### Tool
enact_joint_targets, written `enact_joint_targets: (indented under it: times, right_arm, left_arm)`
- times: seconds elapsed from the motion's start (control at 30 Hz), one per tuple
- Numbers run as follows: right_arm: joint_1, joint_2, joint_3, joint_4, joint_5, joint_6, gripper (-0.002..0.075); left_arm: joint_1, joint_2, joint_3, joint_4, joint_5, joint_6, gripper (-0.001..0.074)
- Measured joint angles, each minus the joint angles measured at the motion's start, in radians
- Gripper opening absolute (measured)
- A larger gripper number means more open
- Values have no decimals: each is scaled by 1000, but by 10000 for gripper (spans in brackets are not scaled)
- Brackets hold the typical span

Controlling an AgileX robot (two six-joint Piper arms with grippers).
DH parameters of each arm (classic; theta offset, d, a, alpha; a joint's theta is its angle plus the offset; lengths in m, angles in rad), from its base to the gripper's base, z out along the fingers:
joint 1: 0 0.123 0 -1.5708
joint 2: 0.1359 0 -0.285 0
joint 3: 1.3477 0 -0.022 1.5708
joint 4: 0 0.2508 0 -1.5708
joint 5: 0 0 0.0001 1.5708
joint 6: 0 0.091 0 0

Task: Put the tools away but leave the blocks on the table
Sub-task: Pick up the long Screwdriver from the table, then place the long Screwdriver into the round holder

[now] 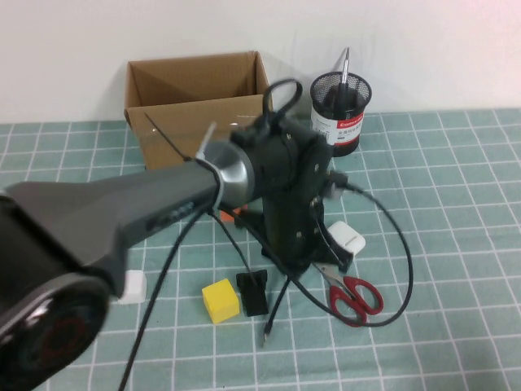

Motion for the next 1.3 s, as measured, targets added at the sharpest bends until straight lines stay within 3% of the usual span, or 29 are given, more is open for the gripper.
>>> enact_joint_targets:
  times: [0.23,0.37,0.47,0.67,0.77,1.03,1.3]
  right_arm:
    - [0,0,0,0,0,0,-8]
    - [0,0,0,0,0,0,-7]
    - [0,0,0,0,0,0,-7]
    - [0,0,0,0,0,0,-8]
    - [0,0,0,0,0,0,-8]
    - [0,0,0,0,0,0,-8]
    - [0,0,0,0,0,0,-8]
  left_arm:
    - [-2,-159,10,78,-85,39,55]
    - [-6,-227,98,120,-261,46,55]
    - [-8,-290,247,144,-530,46,55]
    - [17,-347,527,155,-1364,57,55]
    - [42,-314,534,118,-1563,61,55]
    - [98,-140,238,28,-1612,93,55]
    - [98,42,-38,-64,-1520,339,55]
